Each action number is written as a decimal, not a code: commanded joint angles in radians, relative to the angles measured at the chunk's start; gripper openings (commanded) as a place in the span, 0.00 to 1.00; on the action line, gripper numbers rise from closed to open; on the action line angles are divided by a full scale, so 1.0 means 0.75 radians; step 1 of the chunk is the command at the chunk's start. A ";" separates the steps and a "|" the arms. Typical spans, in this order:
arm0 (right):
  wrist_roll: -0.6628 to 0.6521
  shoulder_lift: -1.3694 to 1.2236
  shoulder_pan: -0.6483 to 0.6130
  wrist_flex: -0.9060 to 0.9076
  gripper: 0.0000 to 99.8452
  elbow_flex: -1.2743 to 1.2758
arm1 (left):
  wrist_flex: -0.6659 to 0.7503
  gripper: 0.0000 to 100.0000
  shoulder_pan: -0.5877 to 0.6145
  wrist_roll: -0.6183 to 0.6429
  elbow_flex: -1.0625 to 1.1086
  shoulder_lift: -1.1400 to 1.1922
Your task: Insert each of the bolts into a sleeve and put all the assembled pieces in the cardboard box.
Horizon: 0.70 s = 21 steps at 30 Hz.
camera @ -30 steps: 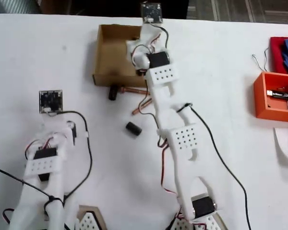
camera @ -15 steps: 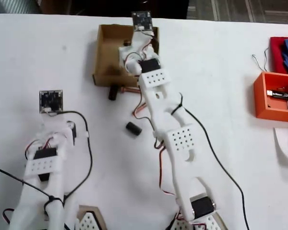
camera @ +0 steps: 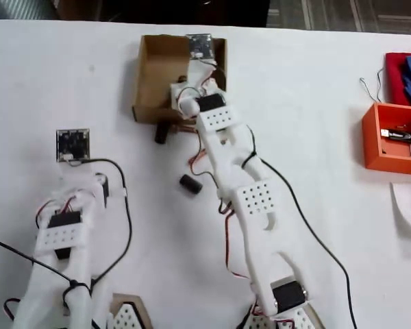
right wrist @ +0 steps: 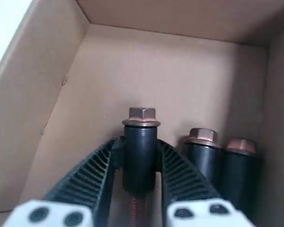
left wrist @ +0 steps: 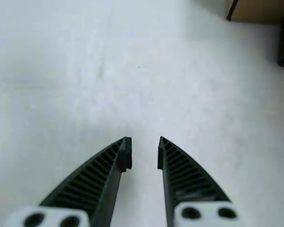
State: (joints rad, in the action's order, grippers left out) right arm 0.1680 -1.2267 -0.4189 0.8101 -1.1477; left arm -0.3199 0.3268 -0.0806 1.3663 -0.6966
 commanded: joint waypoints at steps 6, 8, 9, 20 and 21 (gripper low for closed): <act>0.012 0.030 0.001 -0.001 0.02 -0.023 | 0.023 0.11 -0.016 -0.006 -0.005 -0.006; 0.012 0.030 0.013 0.001 0.02 -0.020 | 0.023 0.11 -0.016 -0.006 -0.005 -0.006; 0.012 0.030 0.019 0.001 0.02 -0.020 | 0.023 0.11 -0.016 -0.006 -0.005 -0.006; 0.012 0.030 0.038 0.066 0.02 -0.014 | 0.023 0.11 -0.016 -0.006 -0.005 -0.006; 0.012 0.030 0.038 0.066 0.02 -0.014 | 0.023 0.11 -0.016 -0.006 -0.005 -0.006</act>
State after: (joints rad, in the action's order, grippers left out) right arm 0.1711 -1.2267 -0.4081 0.8546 -1.1477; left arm -0.3199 0.3268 -0.0806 1.3663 -0.6966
